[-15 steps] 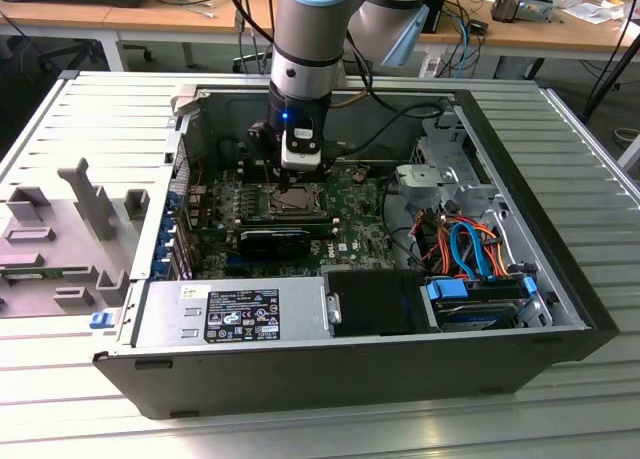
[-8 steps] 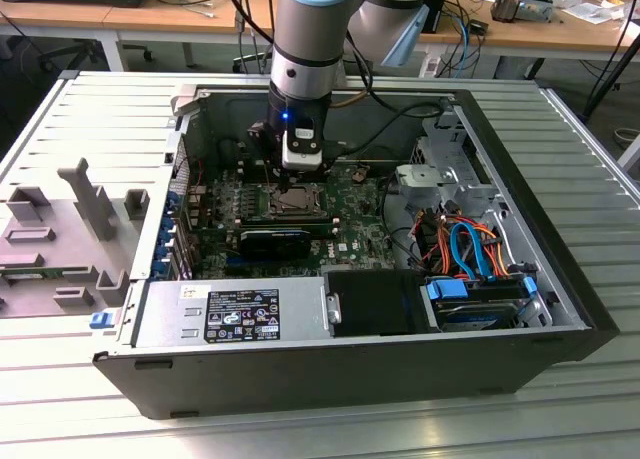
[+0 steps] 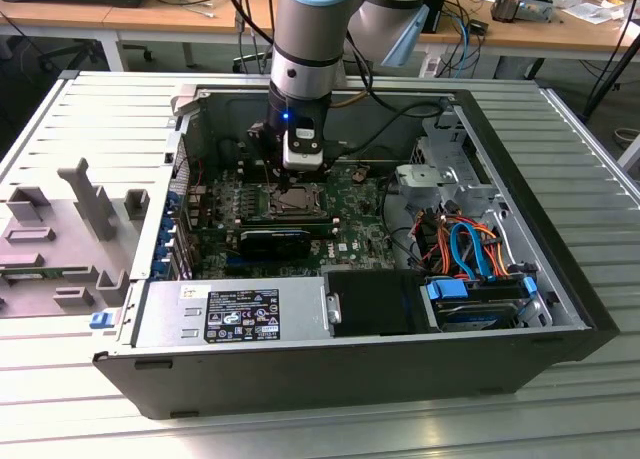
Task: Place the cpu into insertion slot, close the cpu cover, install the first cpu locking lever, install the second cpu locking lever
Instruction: 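Install the first cpu locking lever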
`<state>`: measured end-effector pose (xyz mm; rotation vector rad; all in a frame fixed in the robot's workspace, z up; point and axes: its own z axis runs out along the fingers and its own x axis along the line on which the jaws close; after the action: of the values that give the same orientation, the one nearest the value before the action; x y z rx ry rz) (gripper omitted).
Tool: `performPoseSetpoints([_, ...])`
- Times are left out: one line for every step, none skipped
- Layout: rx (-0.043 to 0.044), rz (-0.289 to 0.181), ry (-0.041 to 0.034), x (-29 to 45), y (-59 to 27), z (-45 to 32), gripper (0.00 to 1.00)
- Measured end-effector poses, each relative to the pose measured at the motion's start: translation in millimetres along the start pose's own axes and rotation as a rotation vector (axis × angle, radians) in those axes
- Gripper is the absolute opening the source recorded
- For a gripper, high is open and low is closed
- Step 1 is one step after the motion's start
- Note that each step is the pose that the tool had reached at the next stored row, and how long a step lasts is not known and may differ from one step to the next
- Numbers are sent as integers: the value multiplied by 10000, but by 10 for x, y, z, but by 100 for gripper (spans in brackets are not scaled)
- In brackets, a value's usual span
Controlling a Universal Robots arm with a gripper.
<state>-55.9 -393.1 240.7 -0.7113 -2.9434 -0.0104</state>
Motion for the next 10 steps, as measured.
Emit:
performPoseSetpoints([2, -17, 0, 0, 0, 0, 11])
performPoseSetpoints([3, -30, 0, 0, 0, 0, 11])
performPoseSetpoints([4, -42, -1, 0, 0, 0, 11])
performPoseSetpoints([6, -62, -2, 0, 0, 0, 11])
performPoseSetpoints([8, -75, -1, 0, 0, 0, 11])
performPoseSetpoints([10, -88, -2, 0, 0, 0, 11])
performPoseSetpoints([12, -106, -2, 0, 0, 0, 11])
performPoseSetpoints([14, -120, -2, 0, 0, 0, 11])
performPoseSetpoints([15, -136, -2, 0, 0, 0, 11])
performPoseSetpoints([17, -153, -3, 0, 0, 0, 11])
